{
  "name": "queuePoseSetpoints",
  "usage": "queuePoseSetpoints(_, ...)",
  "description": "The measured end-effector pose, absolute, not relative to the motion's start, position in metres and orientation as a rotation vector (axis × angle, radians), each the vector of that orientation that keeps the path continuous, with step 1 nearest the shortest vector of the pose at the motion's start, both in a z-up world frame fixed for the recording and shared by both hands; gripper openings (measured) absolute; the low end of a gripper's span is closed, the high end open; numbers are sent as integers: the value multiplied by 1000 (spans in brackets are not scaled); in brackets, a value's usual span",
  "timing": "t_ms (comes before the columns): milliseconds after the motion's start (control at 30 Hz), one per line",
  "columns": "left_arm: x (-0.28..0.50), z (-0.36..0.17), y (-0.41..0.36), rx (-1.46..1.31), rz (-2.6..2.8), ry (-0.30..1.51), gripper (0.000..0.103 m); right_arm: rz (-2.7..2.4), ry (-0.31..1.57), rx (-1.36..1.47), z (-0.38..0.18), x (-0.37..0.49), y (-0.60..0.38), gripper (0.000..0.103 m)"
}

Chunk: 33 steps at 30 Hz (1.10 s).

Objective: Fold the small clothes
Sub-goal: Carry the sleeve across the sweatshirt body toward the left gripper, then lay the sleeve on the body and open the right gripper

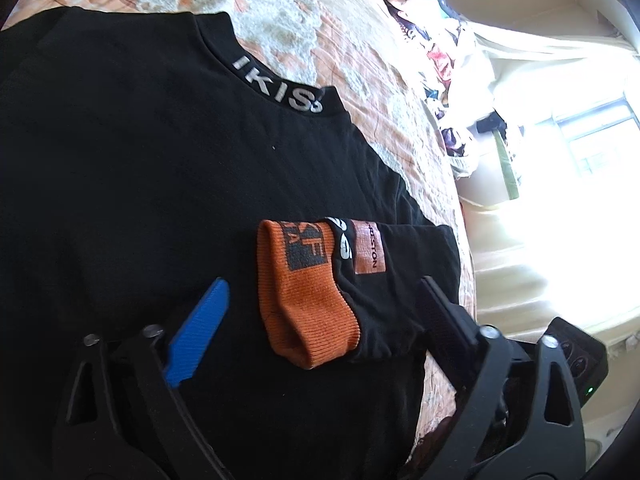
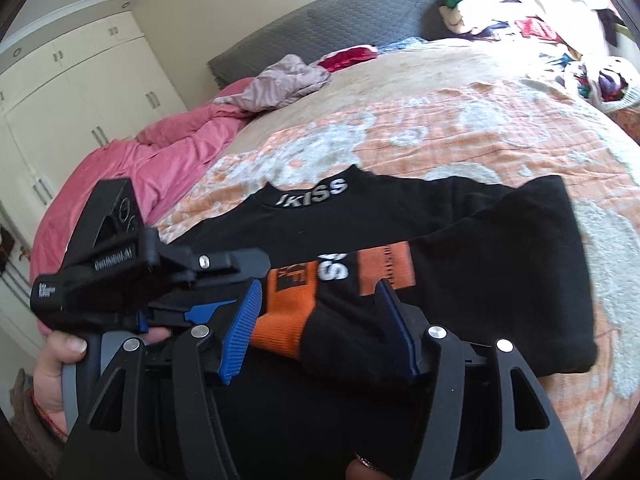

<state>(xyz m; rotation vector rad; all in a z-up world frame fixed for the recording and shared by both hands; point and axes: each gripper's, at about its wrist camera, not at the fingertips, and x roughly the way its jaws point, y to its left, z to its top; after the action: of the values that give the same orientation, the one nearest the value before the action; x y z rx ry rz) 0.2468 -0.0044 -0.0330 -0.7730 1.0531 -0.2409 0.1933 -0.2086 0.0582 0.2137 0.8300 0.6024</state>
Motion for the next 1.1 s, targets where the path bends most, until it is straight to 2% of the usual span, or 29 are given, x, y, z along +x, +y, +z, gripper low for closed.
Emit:
queuePoseSetpoints(33, 248, -35, -9, -764, -249, 1061, 66, 586, 831, 225, 58, 195, -213, 58)
queuePoseSetpoints(200, 255, -46, -22, -717, -224, 1081, 56, 518, 853, 384, 56, 206, -253, 58)
queuePoseSetpoints(267, 257, -46, -24, -707, -208, 1073, 41, 490, 853, 439, 56, 208, -268, 58)
queuePoseSetpoints(300, 257, -47, -25, -702, -202, 1074, 27, 475, 852, 454, 57, 210, -273, 58)
queuePoseSetpoints(400, 258, -50, -27, -699, -228, 1069, 10, 429, 852, 499, 56, 213, -289, 59)
queuePoseSetpoints(633, 254, -34, -29, -635, -243, 1010, 7, 382, 859, 572, 52, 218, -310, 59)
queuePoseSetpoints(933, 225, 44, 8, -576, -237, 800, 7, 379, 866, 538, 52, 216, -306, 59)
queuePoseSetpoints(1100, 206, 69, 37, -518, -140, 721, 7, 355, 863, 509, 52, 215, -304, 60)
